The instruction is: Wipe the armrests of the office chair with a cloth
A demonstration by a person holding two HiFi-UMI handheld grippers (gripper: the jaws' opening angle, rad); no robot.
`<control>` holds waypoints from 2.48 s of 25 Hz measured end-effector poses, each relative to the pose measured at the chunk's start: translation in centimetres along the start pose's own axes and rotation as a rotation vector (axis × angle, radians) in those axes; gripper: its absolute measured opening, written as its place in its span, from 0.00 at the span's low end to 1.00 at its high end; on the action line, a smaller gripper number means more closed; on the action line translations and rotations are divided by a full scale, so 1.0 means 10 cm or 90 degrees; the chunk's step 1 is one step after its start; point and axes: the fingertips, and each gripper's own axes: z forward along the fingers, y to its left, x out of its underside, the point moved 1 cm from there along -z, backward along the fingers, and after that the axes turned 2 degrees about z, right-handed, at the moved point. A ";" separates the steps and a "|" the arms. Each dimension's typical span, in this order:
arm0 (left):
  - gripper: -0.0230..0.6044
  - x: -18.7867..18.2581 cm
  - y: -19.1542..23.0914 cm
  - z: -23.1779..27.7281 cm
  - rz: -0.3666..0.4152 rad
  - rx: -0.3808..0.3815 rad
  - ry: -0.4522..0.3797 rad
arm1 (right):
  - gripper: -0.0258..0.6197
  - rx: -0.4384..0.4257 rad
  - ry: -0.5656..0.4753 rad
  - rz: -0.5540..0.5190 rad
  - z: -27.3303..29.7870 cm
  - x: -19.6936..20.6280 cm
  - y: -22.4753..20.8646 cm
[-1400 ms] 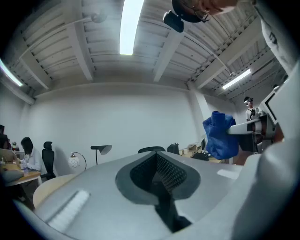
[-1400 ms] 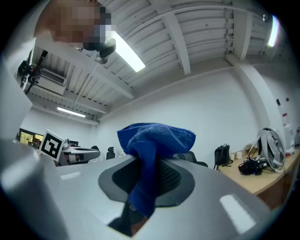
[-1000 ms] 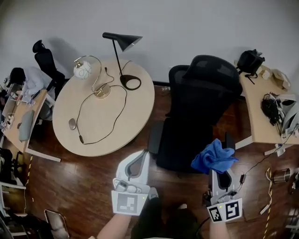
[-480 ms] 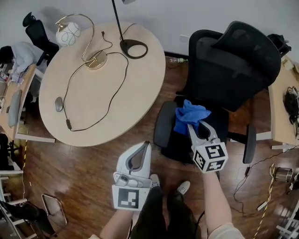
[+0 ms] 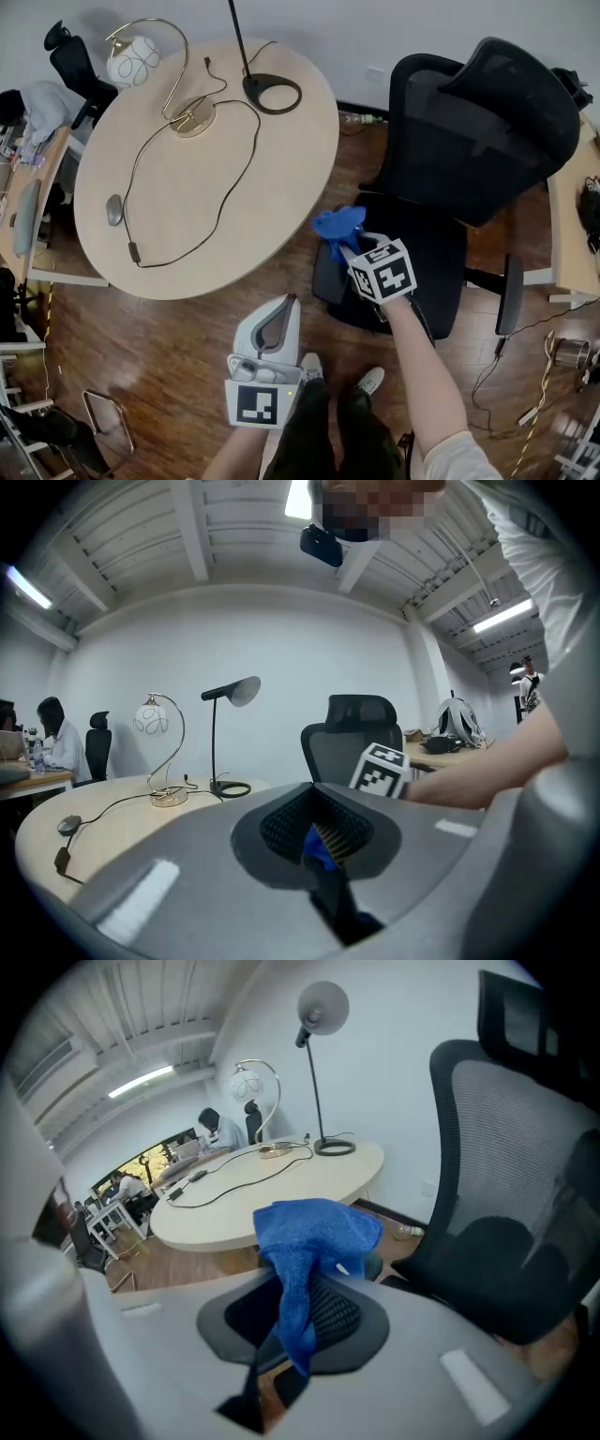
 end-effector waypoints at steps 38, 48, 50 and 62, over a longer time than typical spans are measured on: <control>0.14 -0.59 -3.84 1.53 0.126 0.265 -0.023 | 0.16 0.270 -0.174 0.274 -3.70 1.98 -3.38; 0.14 -0.22 -3.58 1.55 0.113 0.239 -0.002 | 0.16 0.202 -0.010 0.277 -3.33 2.39 -3.42; 0.14 -0.24 -3.55 1.54 0.114 0.242 -0.003 | 0.16 0.217 -0.028 0.267 -3.48 2.63 -3.04; 0.14 -0.30 -3.49 1.35 0.121 0.236 -0.011 | 0.15 0.321 -0.615 -0.126 -4.92 1.15 -1.32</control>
